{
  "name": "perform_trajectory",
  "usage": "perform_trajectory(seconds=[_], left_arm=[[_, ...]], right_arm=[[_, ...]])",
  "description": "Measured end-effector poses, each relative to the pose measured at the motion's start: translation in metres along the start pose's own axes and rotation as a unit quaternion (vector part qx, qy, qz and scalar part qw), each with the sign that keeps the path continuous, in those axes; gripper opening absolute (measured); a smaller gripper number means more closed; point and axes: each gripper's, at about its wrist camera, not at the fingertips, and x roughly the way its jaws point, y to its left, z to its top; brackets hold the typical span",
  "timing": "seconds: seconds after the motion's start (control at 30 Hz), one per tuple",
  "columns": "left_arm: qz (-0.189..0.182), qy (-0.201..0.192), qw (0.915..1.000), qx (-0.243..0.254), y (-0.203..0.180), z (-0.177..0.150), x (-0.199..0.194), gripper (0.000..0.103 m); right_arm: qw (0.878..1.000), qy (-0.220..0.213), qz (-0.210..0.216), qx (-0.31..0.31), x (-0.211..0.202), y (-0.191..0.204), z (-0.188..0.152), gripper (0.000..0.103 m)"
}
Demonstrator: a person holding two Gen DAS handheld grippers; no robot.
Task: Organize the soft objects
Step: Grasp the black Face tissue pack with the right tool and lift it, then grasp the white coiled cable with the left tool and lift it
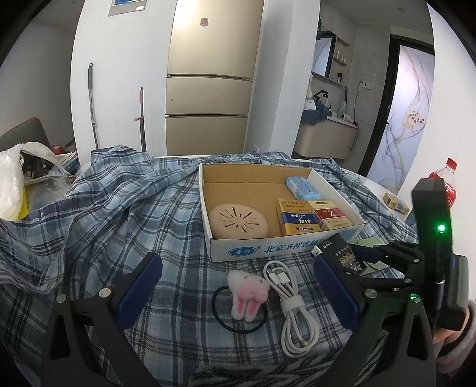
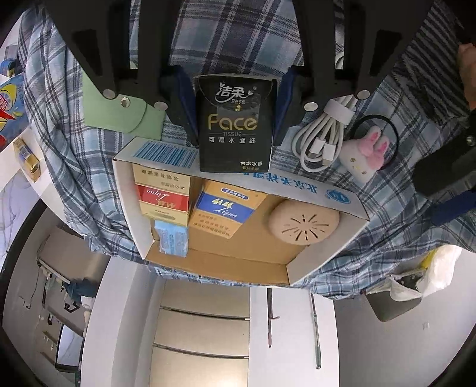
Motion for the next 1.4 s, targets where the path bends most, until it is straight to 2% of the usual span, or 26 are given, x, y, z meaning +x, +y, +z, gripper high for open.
perform_trajectory(seconds=[0.13, 0.43, 0.6, 0.93, 1.0, 1.07, 1.2, 1.33, 1.4], left_arm=[[-0.003, 0.003, 1.0, 0.004, -0.001, 0.0, 0.0, 0.103], [-0.003, 0.002, 1.0, 0.005, -0.002, 0.0, -0.001, 0.103], [-0.007, -0.006, 0.9996, 0.028, -0.01, 0.0, -0.002, 0.103], [-0.035, 0.001, 0.9988, 0.033, -0.013, 0.0, -0.003, 0.087], [-0.029, 0.011, 0.9985, 0.046, -0.018, 0.001, -0.004, 0.084], [-0.035, 0.016, 0.9976, 0.058, -0.025, 0.001, -0.008, 0.076], [-0.04, 0.037, 0.995, 0.084, -0.038, -0.007, -0.013, 0.076], [-0.064, 0.112, 0.9881, 0.083, -0.041, -0.013, 0.002, 0.063], [-0.08, 0.144, 0.9841, 0.066, -0.04, -0.013, 0.008, 0.062]], right_arm=[[1.0, 0.006, 0.007, -0.002, -0.006, -0.005, -0.003, 0.045], [1.0, -0.024, -0.011, 0.002, -0.035, -0.03, 0.002, 0.045], [0.999, -0.044, -0.017, 0.004, -0.045, -0.044, 0.001, 0.045], [0.996, -0.084, 0.002, 0.015, -0.045, -0.049, 0.0, 0.045], [0.996, -0.088, -0.002, 0.017, -0.043, -0.048, -0.002, 0.045], [0.996, -0.09, 0.001, 0.015, -0.042, -0.048, -0.003, 0.045], [0.996, -0.091, -0.008, 0.02, -0.04, -0.047, -0.004, 0.045], [0.994, -0.106, -0.003, 0.026, -0.047, -0.051, -0.005, 0.045], [0.993, -0.111, -0.004, 0.029, -0.049, -0.052, -0.006, 0.045]])
